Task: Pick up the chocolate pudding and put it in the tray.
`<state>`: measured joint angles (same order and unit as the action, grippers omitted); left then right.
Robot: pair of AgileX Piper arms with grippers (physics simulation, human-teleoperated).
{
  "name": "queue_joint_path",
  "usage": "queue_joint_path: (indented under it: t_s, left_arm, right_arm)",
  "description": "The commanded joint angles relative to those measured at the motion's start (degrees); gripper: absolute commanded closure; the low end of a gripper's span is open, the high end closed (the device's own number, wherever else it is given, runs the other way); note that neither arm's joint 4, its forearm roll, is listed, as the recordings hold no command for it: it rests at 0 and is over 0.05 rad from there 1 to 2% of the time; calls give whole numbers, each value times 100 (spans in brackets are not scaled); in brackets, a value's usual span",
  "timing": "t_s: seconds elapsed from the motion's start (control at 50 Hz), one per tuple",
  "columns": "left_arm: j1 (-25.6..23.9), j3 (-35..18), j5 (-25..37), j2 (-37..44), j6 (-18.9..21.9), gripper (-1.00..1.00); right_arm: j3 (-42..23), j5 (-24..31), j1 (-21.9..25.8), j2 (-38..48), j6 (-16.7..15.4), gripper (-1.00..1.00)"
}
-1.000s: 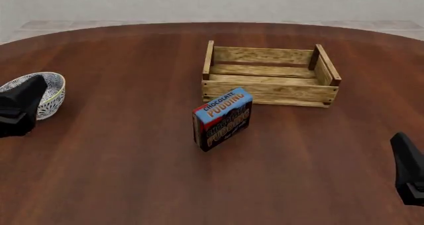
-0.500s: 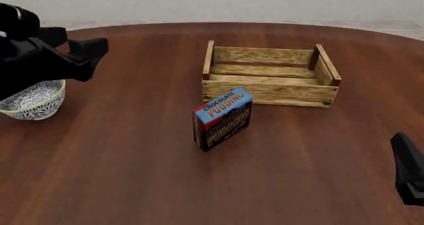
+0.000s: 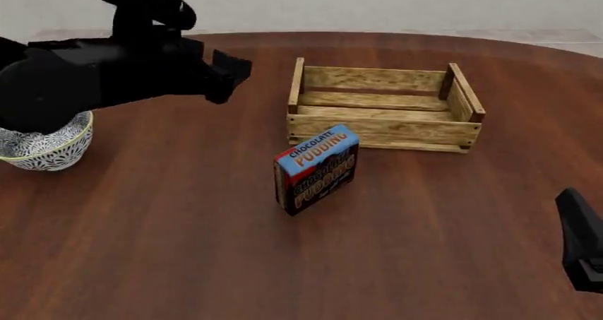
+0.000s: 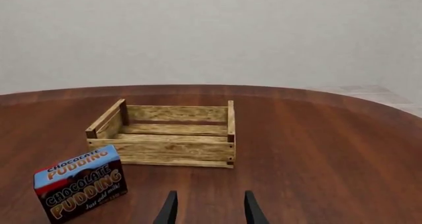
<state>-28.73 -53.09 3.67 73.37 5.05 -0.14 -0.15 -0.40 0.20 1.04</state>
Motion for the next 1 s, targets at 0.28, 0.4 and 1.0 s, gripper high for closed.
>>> queue_joint_path:
  t_s: [0.28, 0.4, 1.0]
  left_arm:
    - [-445, -893, -10, 1506, 363, -100]
    - [-444, -1151, 92, 1809, 388, -100]
    - [-943, -1169, -54, 2375, 415, -100]
  right_arm:
    - [8, -17, -26, -5, 44, -100]
    - [9, -21, -28, -5, 41, -100]
    - [11, -30, -58, 7, 98, -100]
